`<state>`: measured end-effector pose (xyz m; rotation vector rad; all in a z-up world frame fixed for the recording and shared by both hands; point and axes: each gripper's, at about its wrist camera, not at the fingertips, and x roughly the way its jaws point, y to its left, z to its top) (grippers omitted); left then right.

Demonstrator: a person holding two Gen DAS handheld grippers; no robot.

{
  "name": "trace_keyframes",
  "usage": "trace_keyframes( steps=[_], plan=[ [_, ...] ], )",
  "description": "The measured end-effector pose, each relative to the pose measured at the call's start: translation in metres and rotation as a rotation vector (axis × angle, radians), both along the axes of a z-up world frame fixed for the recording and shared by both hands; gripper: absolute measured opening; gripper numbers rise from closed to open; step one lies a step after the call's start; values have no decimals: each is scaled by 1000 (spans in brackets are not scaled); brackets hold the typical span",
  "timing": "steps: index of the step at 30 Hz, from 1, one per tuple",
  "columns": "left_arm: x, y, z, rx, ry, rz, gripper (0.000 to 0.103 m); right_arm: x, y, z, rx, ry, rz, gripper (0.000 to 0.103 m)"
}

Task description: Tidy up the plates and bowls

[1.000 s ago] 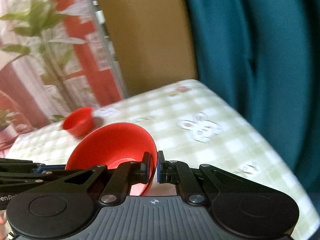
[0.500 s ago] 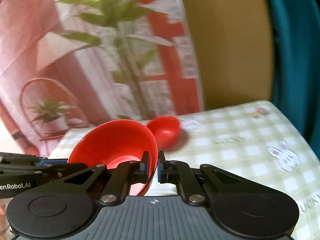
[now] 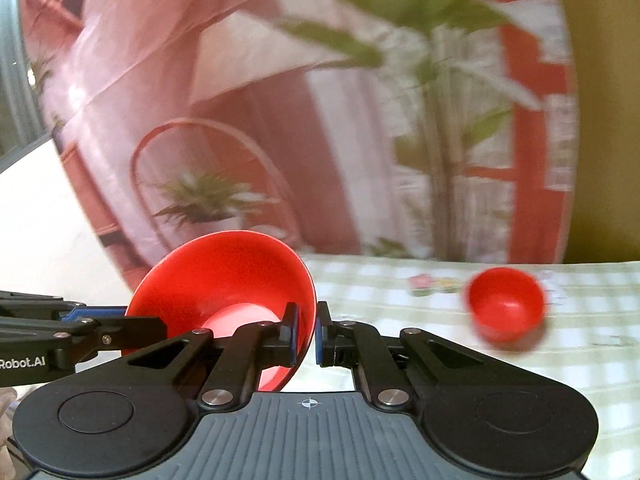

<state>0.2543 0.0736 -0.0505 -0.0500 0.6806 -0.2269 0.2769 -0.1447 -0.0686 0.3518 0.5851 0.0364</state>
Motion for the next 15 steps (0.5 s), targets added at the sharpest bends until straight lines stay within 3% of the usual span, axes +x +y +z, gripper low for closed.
trace_keyframes(
  steps=[9,15],
  plan=[
    [3,73,-46,-21,84,142,17,61,88,-37,-25,80,149,7],
    [-2,89,-75,-12,117,173,17,81,121,-64,-40,161,204,7]
  ],
)
